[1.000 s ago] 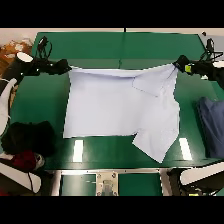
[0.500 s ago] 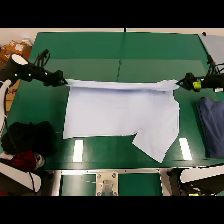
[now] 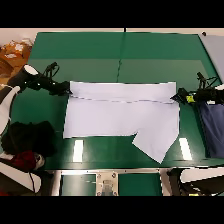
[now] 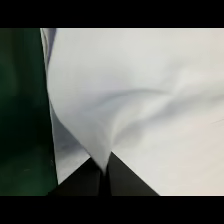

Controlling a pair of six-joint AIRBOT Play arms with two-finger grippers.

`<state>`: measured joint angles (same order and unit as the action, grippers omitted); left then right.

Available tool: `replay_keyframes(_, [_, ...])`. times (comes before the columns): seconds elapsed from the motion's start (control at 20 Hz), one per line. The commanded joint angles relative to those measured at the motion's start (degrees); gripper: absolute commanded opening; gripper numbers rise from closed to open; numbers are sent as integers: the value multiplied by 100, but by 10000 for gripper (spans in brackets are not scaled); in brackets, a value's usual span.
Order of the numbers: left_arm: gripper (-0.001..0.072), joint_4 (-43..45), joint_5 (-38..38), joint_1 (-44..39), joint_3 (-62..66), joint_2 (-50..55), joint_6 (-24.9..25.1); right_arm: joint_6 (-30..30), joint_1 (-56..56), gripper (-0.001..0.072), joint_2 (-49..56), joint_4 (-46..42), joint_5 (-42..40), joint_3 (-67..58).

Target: Fold the shirts.

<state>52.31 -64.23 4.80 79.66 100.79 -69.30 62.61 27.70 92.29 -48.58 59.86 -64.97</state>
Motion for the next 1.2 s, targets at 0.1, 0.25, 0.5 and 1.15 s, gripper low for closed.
replay_keyframes(0.1, [519, 140, -1093, 79, 199, -46, -662, 332, 190, 329, -11, -437, 1034, -564])
replay_keyframes(0.25, [516, 317, -2249, 345, 549, -48, -1176, 981, 579, 297, -105, -894, 1963, -1040])
replay_keyframes(0.5, [25, 431, -2621, 463, 20, -765, -1270, 1513, 1228, 16, -1445, -1241, 2179, -57])
replay_keyframes(1.15, [678, 929, 807, -1399, -5412, -5285, -2918, 2968, 1198, 405, -4629, -2286, 1366, 4210])
